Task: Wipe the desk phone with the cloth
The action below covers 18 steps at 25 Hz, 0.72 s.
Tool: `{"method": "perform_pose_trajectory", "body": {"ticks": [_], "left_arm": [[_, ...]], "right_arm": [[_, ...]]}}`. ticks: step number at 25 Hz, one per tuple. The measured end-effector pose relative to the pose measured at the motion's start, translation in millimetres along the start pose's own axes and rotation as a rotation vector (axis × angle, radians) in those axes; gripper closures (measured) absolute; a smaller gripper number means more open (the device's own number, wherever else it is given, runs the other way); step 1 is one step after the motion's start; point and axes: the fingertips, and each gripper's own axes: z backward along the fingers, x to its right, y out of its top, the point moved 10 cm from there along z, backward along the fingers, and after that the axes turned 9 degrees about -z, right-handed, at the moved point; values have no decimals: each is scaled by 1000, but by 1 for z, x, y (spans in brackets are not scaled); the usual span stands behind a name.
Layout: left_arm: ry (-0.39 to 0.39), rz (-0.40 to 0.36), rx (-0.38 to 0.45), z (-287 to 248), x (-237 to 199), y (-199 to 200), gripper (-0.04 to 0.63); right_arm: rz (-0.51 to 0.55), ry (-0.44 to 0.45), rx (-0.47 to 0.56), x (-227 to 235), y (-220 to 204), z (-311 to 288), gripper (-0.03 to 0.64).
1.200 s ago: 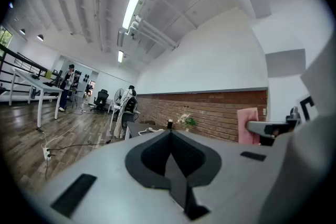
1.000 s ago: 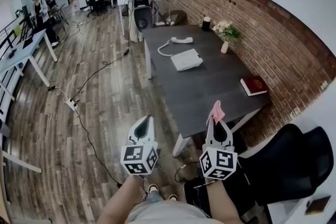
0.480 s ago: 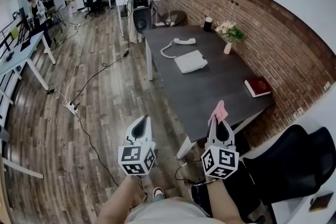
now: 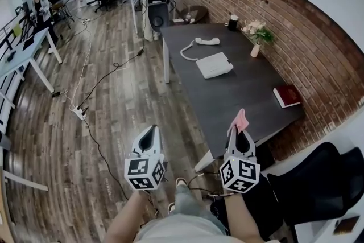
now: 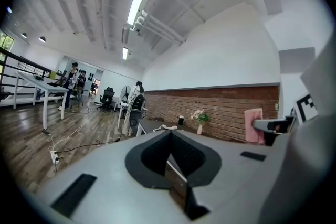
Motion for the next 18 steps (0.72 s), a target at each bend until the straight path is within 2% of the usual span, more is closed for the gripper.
{"method": "perform_pose_trajectory", "body": {"ticks": [8, 18], "left_arm": [[29, -9, -10, -61, -27, 0, 592], [36, -16, -8, -182, -55, 24, 592]], "right_arm": [[-13, 8, -5, 2, -8, -76, 598], [-10, -4, -17, 12, 6, -205, 598]]}}
